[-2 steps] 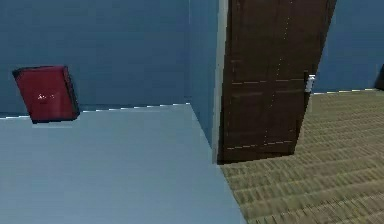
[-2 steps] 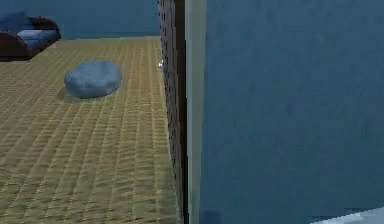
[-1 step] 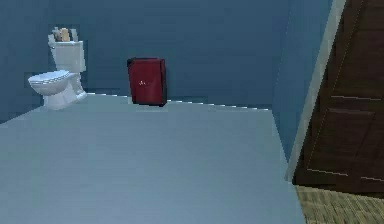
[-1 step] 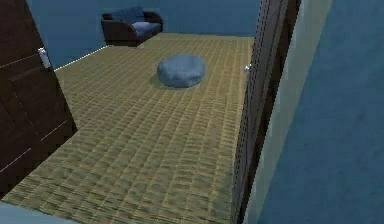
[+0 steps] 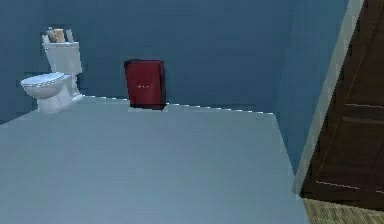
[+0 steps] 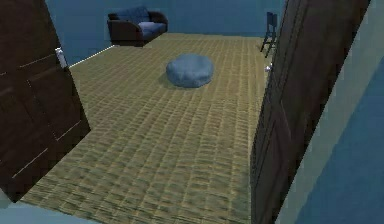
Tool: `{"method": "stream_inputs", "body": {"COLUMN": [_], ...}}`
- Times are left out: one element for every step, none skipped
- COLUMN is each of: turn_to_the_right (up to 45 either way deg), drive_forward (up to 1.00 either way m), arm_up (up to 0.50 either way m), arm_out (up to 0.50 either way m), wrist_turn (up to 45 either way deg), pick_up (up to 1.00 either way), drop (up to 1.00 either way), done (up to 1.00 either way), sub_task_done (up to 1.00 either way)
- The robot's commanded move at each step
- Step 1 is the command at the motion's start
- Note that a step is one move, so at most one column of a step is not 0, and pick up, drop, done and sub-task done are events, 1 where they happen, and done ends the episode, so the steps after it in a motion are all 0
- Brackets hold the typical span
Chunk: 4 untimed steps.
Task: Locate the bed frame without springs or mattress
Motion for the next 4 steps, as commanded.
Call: {"method": "stream_inputs", "body": {"turn_to_the_right": [45.0,6.0,0.0,45.0], "drive_forward": [0.0,0.0,0.45,0.0], "arm_up": [0.0,0.0,0.0,0.0], "arm_out": [0.0,0.0,0.0,0.0], "wrist_turn": [0.0,0.0,0.0,0.0], "pick_up": [0.0,0.0,0.0,0.0], "drop": [0.0,0.0,0.0,0.0], "done": [0.0,0.0,0.0,0.0], "sub_task_done": [0.0,0.0,0.0,0.0]}}
